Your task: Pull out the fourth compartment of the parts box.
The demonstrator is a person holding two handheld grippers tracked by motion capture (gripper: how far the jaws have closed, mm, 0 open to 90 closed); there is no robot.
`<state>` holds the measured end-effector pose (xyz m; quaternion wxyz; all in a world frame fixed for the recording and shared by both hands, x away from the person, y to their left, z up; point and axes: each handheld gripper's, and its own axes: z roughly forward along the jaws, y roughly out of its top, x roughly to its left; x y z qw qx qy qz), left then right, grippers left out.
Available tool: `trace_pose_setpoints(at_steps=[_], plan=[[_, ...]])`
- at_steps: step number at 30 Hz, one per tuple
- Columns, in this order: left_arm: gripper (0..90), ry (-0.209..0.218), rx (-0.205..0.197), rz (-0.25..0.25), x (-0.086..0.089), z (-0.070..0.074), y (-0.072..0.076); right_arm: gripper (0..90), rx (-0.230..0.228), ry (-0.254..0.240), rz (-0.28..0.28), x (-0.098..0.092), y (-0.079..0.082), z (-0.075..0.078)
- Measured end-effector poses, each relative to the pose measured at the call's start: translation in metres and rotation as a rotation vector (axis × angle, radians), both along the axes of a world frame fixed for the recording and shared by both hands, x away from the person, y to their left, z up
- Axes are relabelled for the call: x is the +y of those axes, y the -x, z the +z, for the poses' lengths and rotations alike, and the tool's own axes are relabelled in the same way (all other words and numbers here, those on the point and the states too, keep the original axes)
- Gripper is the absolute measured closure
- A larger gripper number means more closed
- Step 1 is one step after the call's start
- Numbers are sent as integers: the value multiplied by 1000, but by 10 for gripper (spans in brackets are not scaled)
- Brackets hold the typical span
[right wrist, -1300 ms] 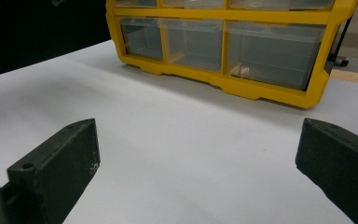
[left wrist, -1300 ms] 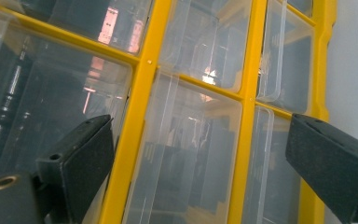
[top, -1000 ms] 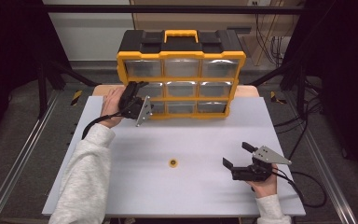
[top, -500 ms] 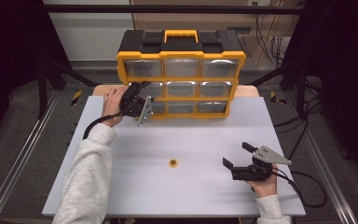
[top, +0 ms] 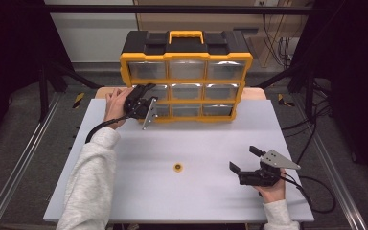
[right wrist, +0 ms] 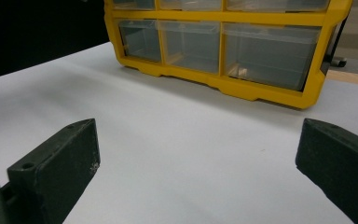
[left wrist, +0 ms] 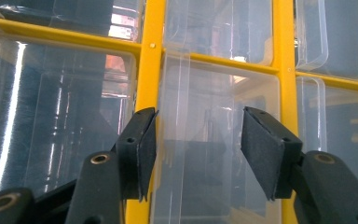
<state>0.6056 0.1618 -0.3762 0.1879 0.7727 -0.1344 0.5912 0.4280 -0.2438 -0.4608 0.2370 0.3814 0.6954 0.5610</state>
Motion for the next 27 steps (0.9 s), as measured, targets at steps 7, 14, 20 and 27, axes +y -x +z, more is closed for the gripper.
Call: trace_pose_setpoints(at_steps=[7,14,20,27], plan=[[508,-12,-30,-5,1,-1,0,2,-6,-1,-6,0,0,0],[582,-12,-82,-10,3,-4,0,2,-4,-4,-4,-1,0,0],[641,-16,-101,-12,3,-4,0,2,-2,-5,-5,-1,0,0],[716,-28,-138,-8,3,-4,0,2,-3,-8,-4,-1,0,0]])
